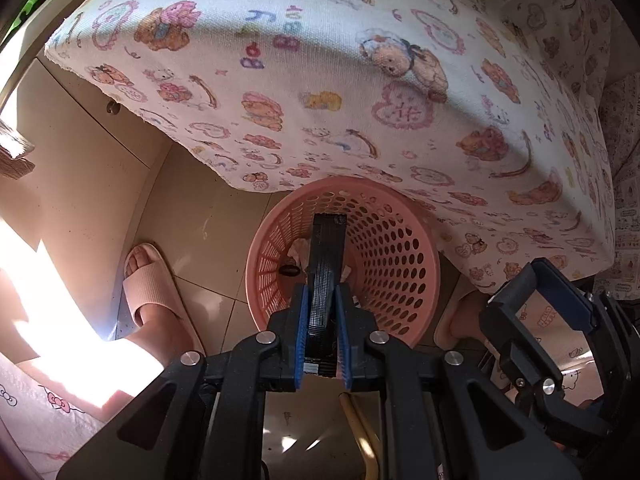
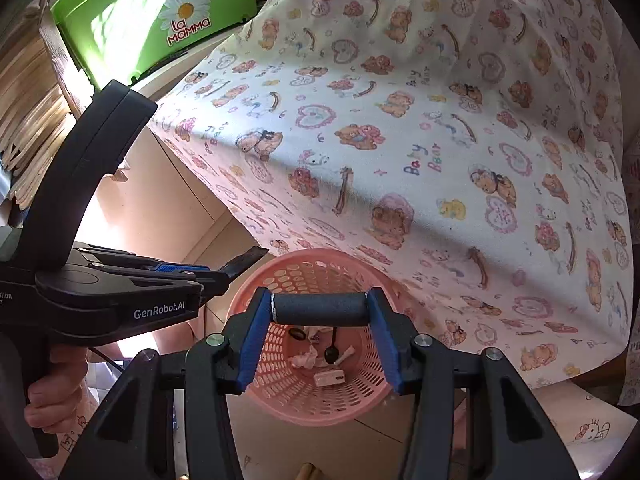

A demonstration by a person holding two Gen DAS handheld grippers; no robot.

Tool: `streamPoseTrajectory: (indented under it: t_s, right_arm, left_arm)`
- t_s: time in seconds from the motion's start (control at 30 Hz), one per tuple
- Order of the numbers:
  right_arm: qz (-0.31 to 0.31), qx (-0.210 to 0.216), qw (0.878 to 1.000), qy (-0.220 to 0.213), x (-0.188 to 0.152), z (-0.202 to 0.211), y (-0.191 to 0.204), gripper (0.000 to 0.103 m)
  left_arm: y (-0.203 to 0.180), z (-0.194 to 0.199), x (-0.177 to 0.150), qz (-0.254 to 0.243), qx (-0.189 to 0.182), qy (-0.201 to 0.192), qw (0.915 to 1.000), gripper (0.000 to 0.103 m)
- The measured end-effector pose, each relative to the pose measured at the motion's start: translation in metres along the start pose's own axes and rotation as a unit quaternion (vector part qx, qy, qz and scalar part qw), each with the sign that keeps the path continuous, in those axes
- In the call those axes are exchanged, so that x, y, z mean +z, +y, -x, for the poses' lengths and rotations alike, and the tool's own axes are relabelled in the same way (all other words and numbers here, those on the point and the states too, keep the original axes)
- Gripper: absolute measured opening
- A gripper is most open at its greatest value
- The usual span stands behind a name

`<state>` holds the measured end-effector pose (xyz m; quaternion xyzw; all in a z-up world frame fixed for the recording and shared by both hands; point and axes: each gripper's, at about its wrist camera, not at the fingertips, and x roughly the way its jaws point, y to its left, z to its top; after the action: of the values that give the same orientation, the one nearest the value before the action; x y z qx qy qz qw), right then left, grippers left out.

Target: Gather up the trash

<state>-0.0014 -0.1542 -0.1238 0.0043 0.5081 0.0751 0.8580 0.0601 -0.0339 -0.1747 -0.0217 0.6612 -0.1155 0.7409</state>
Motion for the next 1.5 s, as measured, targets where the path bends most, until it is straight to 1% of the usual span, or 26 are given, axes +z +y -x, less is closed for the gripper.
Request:
streamPoseTrajectory:
  t_s: [0.07,0.17,0.33,0.53,0.63,0.77,0.83,0.87,0.9,0.93,0.97,1.0,1.03,1.13,1.23,1.27,1.3,1.33,1.37,1.47,1.5]
  right_arm:
    - [-0.001,-0.006,1.0,0.011,-0.002,-0.012,0.0,0.052]
    - [0.0,-0.018,1.0,0.026,-0.006,-0.03,0.001,0.052]
    - [-0.004,-0.034,0.998,0.052,-0.012,-0.059,-0.001,0.052]
    - [-0.004,-0.047,0.996,0.073,-0.024,-0.084,-0.003,0.052]
    - [0.001,-0.051,0.996,0.074,-0.029,-0.09,-0.002,0.052]
    - [0.008,-0.059,0.995,0.079,-0.034,-0.094,0.0,0.052]
    - [0.01,-0.065,0.995,0.077,-0.034,-0.094,0.0,0.054]
    - [0.01,-0.066,0.995,0.076,-0.034,-0.094,-0.001,0.059]
    - [0.01,-0.066,0.995,0.074,-0.034,-0.093,0.0,0.065]
    - [0.009,-0.066,0.995,0.072,-0.034,-0.093,-0.001,0.067]
    - [0.008,-0.068,0.995,0.07,-0.035,-0.092,-0.001,0.069]
    - [0.008,-0.069,0.995,0.07,-0.035,-0.092,-0.002,0.069]
    - [0.006,-0.068,0.995,0.072,-0.035,-0.092,-0.002,0.07]
    - [-0.002,-0.061,0.995,0.078,-0.036,-0.094,-0.004,0.072]
    - [-0.006,-0.064,0.995,0.08,-0.036,-0.095,-0.006,0.074]
    - [-0.006,-0.07,0.994,0.079,-0.036,-0.094,-0.007,0.077]
    - [-0.008,-0.078,0.994,0.076,-0.036,-0.094,-0.007,0.08]
    - [-0.011,-0.082,0.994,0.072,-0.035,-0.092,-0.009,0.081]
    - [-0.016,-0.083,0.994,0.067,-0.034,-0.09,-0.01,0.083]
    - [-0.034,-0.079,0.994,0.063,-0.03,-0.083,-0.016,0.084]
    - [-0.038,-0.077,0.994,0.062,-0.029,-0.08,-0.017,0.084]
  left_arm:
    - [0.0,-0.013,0.001,0.007,-0.001,0.009,0.9999,0.013]
    - [0.001,-0.034,0.004,0.014,0.007,0.024,0.9996,0.013]
    - [0.009,-0.062,0.005,0.035,0.004,0.059,0.9976,0.013]
    - [0.013,-0.077,0.002,0.04,0.006,0.076,0.9963,0.013]
    - [0.012,-0.086,-0.002,0.04,0.005,0.087,0.9954,0.013]
    - [0.009,-0.088,-0.005,0.036,0.001,0.086,0.9957,0.014]
    - [0.009,-0.087,-0.004,0.036,0.002,0.084,0.9958,0.018]
    - [0.009,-0.086,-0.003,0.037,0.005,0.083,0.9959,0.018]
    - [0.01,-0.085,-0.003,0.039,0.011,0.079,0.996,0.021]
    - [0.01,-0.084,-0.003,0.039,0.016,0.078,0.9961,0.027]
    - [0.011,-0.083,-0.003,0.039,0.02,0.076,0.9961,0.031]
    - [0.012,-0.082,-0.002,0.04,0.022,0.074,0.9962,0.037]
    - [0.012,-0.081,-0.002,0.042,0.024,0.072,0.9963,0.041]
    - [0.014,-0.076,-0.002,0.042,0.026,0.066,0.9966,0.047]
    - [0.015,-0.072,-0.002,0.041,0.033,0.058,0.9969,0.051]
    - [0.016,-0.07,-0.002,0.042,0.035,0.056,0.997,0.052]
    - [0.017,-0.067,-0.002,0.044,0.034,0.053,0.997,0.056]
    - [0.018,-0.065,-0.002,0.048,0.033,0.05,0.997,0.059]
    - [0.02,-0.062,-0.001,0.052,0.031,0.046,0.9971,0.06]
    - [0.022,-0.048,0.0,0.057,0.028,0.03,0.9975,0.062]
    - [0.023,-0.041,0.001,0.057,0.029,0.021,0.9978,0.068]
